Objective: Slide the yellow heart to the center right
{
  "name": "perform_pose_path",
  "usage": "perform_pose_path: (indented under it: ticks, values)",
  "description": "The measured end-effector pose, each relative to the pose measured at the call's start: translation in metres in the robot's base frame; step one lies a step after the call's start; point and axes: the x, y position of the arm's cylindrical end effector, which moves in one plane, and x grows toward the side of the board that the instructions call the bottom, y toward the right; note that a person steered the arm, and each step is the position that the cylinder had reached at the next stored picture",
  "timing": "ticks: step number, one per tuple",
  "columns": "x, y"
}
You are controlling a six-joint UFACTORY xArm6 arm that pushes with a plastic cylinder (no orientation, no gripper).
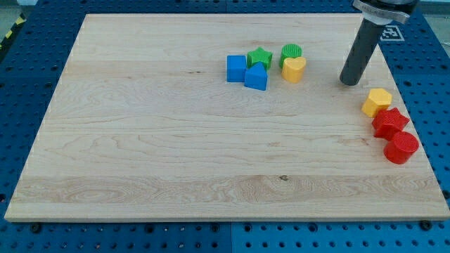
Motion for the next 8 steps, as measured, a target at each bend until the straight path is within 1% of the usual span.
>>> perform_pose_path:
  ticks: [1, 2, 3, 4, 5, 7, 8]
  values:
    - [0.016, -0.036]
    - [0.021, -0.084]
    - [0.012, -0.117]
    - [0.000, -0.123]
    - [-0.022, -0.119]
    - [-0.027, -0.111]
    - [-0.048, -0.106]
